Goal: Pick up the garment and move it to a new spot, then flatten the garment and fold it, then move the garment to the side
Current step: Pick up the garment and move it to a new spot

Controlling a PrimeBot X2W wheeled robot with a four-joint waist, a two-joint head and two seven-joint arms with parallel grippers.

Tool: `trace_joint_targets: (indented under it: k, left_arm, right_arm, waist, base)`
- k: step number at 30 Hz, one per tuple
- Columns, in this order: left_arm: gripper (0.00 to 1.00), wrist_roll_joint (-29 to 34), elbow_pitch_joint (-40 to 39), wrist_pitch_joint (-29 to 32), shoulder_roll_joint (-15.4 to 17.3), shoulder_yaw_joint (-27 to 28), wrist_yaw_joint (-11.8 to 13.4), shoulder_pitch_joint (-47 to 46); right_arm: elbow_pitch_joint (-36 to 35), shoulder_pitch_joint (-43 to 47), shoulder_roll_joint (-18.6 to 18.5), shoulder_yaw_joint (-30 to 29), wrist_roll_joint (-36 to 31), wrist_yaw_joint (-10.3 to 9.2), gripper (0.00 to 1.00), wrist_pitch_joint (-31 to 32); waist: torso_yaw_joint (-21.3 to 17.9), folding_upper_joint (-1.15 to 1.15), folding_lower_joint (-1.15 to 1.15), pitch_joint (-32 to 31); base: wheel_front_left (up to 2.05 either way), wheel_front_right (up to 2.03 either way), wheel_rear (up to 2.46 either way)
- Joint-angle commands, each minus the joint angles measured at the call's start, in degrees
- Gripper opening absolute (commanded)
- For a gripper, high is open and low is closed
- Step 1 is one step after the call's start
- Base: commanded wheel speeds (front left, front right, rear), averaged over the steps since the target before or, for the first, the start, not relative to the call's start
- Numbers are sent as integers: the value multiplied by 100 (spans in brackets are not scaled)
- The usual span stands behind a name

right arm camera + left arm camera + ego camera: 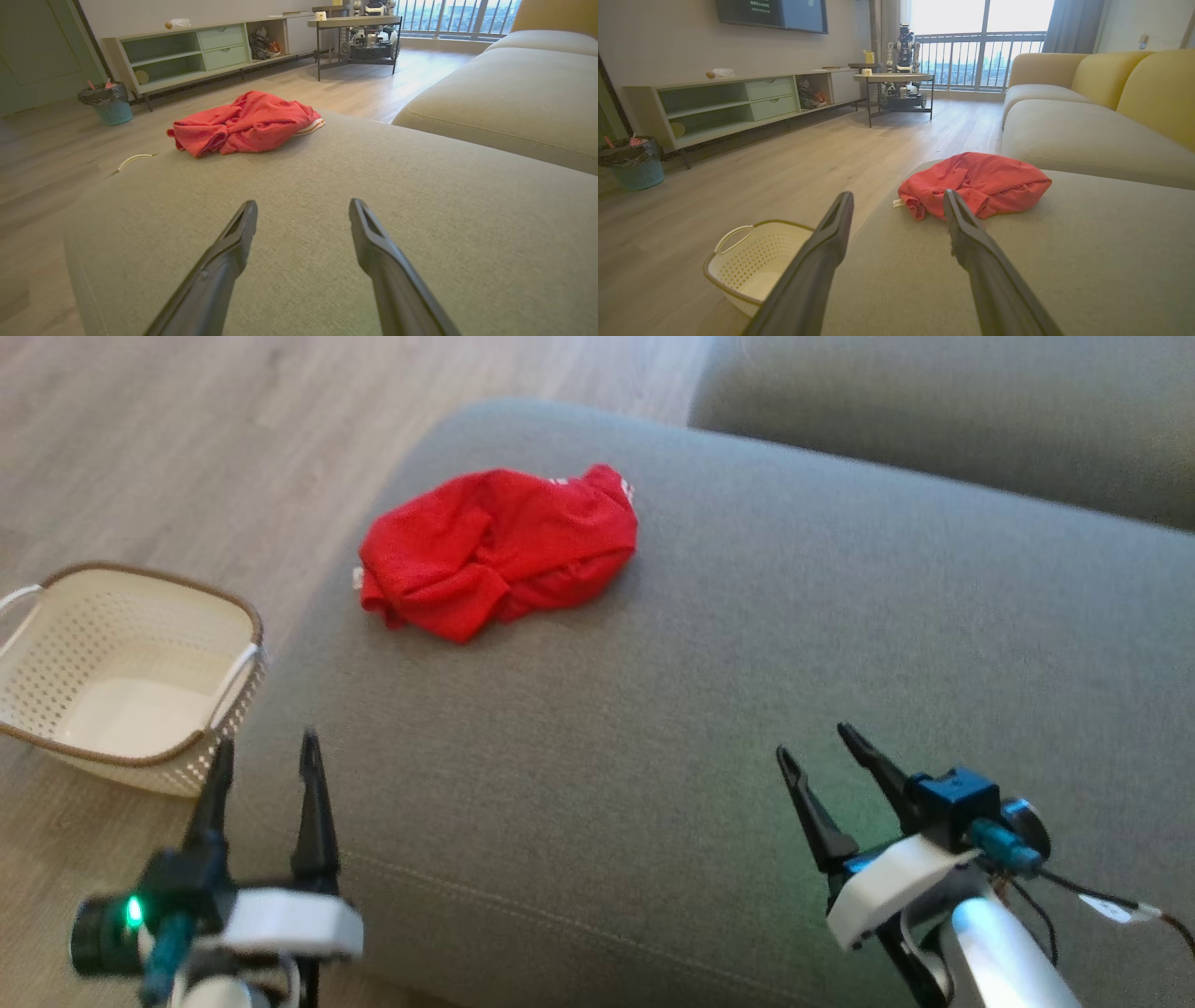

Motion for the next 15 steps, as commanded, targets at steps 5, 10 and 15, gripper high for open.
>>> trace_joint_targets:
  k: [5,10,15]
  left_arm:
    - [100,-244,-34,-31,52,268,-276,-1043]
    - [100,-528,735,-10,364,427,-696,-2133]
    - [100,-818,1873,542,826,336,-1023,-3465]
  right_arm:
    - [-301,-577,8,-61,-329,-3,100,-53]
    - [-544,-916,8,-207,-613,-3,100,-53]
    - [-890,-1158,8,-240,-784,-3,100,2]
  waist:
    - [-387,0,0,706]
    - [-710,0,0,1337]
    - [-965,0,0,1860]
  base:
    - [0,0,0]
    - [0,0,0]
    - [0,0,0]
